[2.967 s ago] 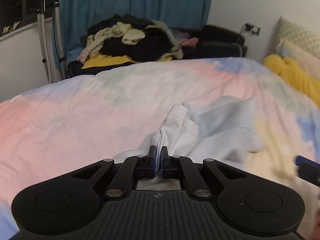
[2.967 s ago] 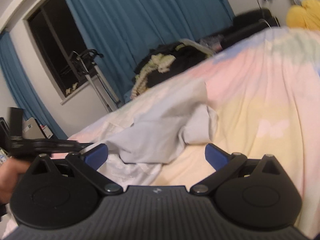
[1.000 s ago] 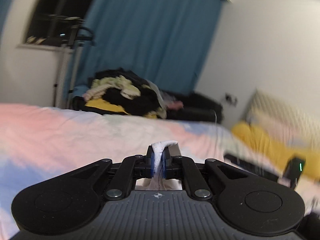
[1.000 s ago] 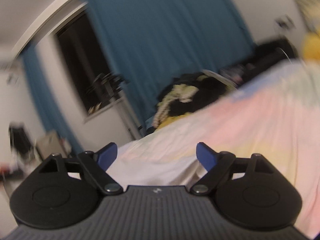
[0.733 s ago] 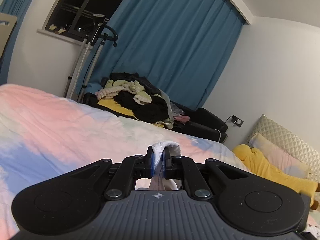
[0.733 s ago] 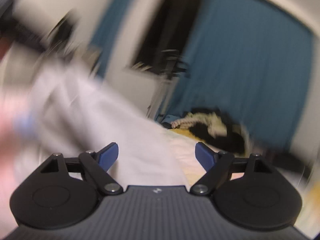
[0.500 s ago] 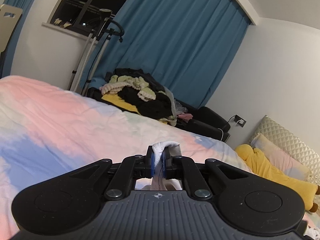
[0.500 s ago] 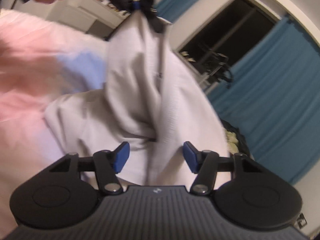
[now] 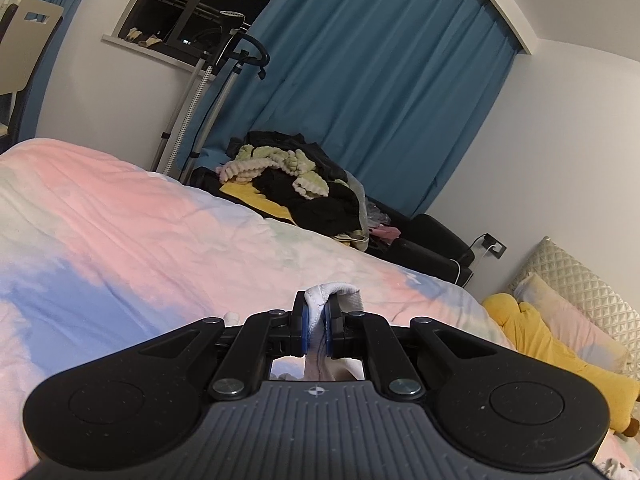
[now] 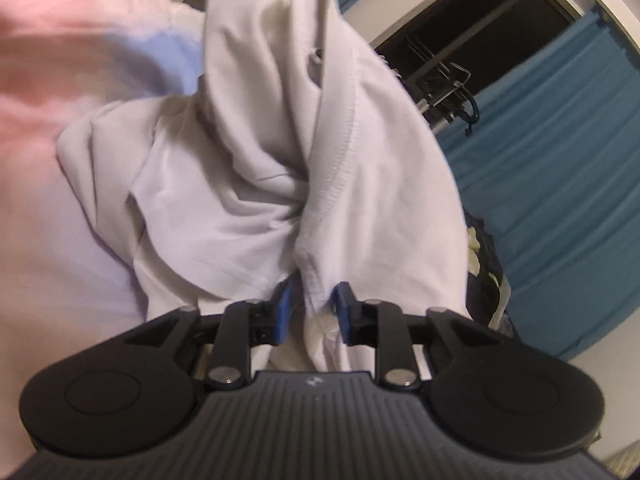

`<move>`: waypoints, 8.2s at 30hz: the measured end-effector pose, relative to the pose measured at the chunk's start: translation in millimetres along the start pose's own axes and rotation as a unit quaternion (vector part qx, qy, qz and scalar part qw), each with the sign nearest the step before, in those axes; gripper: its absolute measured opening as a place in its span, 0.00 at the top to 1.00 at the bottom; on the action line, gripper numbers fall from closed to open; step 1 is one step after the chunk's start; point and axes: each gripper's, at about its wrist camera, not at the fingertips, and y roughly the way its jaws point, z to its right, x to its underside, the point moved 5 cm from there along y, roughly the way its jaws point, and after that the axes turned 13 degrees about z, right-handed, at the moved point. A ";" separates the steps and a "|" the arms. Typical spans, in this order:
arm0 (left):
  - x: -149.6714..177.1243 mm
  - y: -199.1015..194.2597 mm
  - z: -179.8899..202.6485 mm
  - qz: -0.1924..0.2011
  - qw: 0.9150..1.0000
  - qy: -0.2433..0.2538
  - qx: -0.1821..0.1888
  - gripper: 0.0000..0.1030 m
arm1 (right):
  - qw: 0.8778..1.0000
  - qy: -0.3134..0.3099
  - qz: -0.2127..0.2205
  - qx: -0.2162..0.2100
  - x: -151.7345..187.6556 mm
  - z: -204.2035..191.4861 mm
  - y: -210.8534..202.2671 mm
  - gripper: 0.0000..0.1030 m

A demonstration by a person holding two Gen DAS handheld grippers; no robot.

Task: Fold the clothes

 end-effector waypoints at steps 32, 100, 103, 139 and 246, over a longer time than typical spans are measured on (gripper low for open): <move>-307.9 -243.6 241.8 0.294 0.927 0.223 0.060 0.91 | 0.841 0.259 0.410 0.239 -281.4 321.6 -348.0 0.95; -1.5 10.9 42.3 -0.016 0.982 0.141 -0.121 0.24 | 0.860 0.489 0.051 0.138 -27.2 157.4 7.2 0.49; 2.4 -6.9 30.5 -0.035 0.983 0.110 -0.144 0.24 | 0.850 0.509 0.040 0.132 -17.2 132.9 -20.5 0.49; 56.6 61.9 -74.7 -0.082 0.964 -0.019 -0.252 0.61 | 0.832 0.547 0.000 0.091 36.1 71.8 45.0 0.41; 109.4 -3.6 78.5 -0.056 0.978 0.166 -0.110 0.07 | 0.843 0.521 0.000 0.131 33.8 77.4 38.6 0.31</move>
